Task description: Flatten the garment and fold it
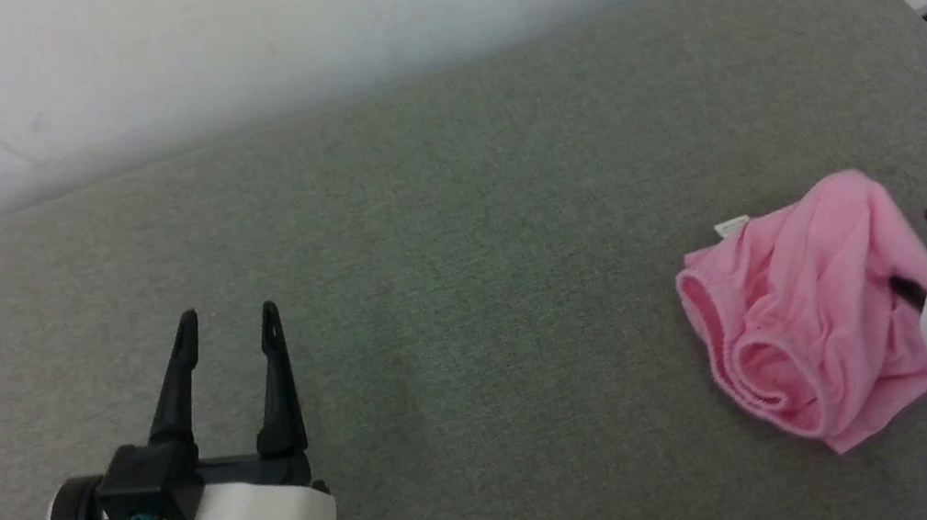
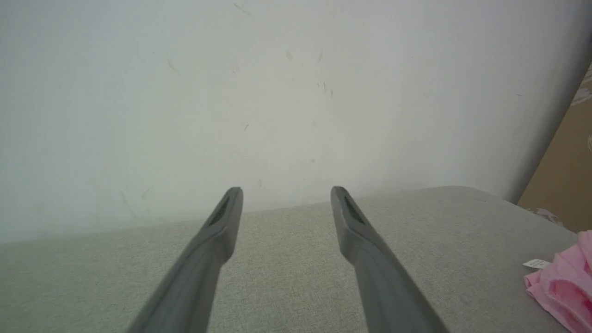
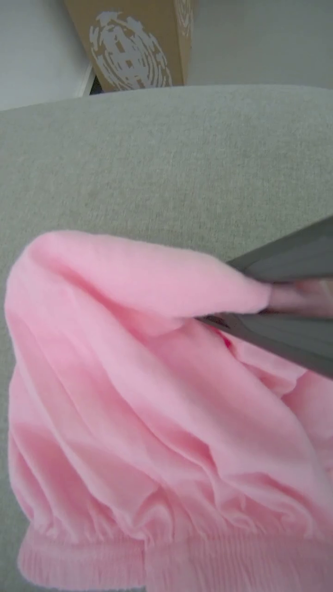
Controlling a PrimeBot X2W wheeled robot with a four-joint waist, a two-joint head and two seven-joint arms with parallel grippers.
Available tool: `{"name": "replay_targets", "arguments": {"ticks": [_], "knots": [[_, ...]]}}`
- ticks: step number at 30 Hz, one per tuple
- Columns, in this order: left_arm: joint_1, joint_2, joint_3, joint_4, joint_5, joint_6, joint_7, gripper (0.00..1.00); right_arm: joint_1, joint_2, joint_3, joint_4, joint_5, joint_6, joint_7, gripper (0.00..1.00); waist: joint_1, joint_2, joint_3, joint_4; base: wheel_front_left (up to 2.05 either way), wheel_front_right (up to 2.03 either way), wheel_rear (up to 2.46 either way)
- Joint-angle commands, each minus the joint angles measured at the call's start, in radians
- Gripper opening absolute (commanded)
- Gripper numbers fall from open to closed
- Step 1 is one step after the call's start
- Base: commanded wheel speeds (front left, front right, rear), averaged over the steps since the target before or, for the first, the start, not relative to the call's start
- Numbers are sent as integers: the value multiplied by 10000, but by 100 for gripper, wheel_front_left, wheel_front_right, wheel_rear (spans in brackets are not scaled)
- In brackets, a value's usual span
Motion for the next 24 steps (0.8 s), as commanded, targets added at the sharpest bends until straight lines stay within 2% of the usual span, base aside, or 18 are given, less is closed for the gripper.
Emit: {"name": "replay_targets", "arguments": {"ticks": [1, 6, 12, 13, 14, 15, 16, 17, 21, 24], "knots": [[-340, 164, -87, -100, 180, -80, -47, 100, -433, -6, -179, 450, -58, -21, -426, 0, 0, 0, 1553, -1438, 0, 0, 0], [-1155, 558, -395, -310, 483, -233, 97, 100, -1343, 128, -625, 2064, -27, -21, -1696, 0, 0, 0, 2417, -1924, 0, 0, 0], [-1997, 801, -845, -611, 692, -374, 372, 100, -2469, 328, -1480, 3955, -69, -21, -3494, 0, 0, 0, 3156, -1939, 0, 0, 0], [-2087, 822, -893, -639, 710, -384, 395, 100, -2657, 404, -1639, 4188, -44, -21, -3898, 9, 0, 0, 3233, -1924, 0, 0, 0], [-2161, 836, -940, -661, 722, -393, 413, 100, -2796, 473, -1742, 4452, -30, -21, -4162, 41, 0, 0, 3305, -1899, 0, 0, 0], [-2226, 847, -983, -673, 730, -400, 424, 100, -2926, 527, -1779, 4710, -80, -21, -4382, 59, 0, 0, 3359, -1873, 0, 0, 0], [-2271, 851, -1015, -674, 731, -403, 424, 100, -3057, 589, -1861, 4945, -111, -21, -4668, 87, 0, 0, 3393, -1848, 0, 0, 0], [-2299, 848, -1028, -672, 724, -393, 416, 100, -3165, 627, -1918, 5190, -188, -21, -4961, 100, 0, 0, 3422, -1819, 0, 0, 0], [-2289, 839, -978, -581, 659, -293, 339, 100, -3433, 696, -2262, 6143, -602, -21, -6188, 100, 0, 0, 3385, -1646, 0, 0, 0], [-2217, 805, -948, -504, 602, -227, 275, 100, -3460, 686, -2507, 6601, -856, -21, -6501, 100, 0, 0, 3242, -1551, 0, 0, 0]]}}
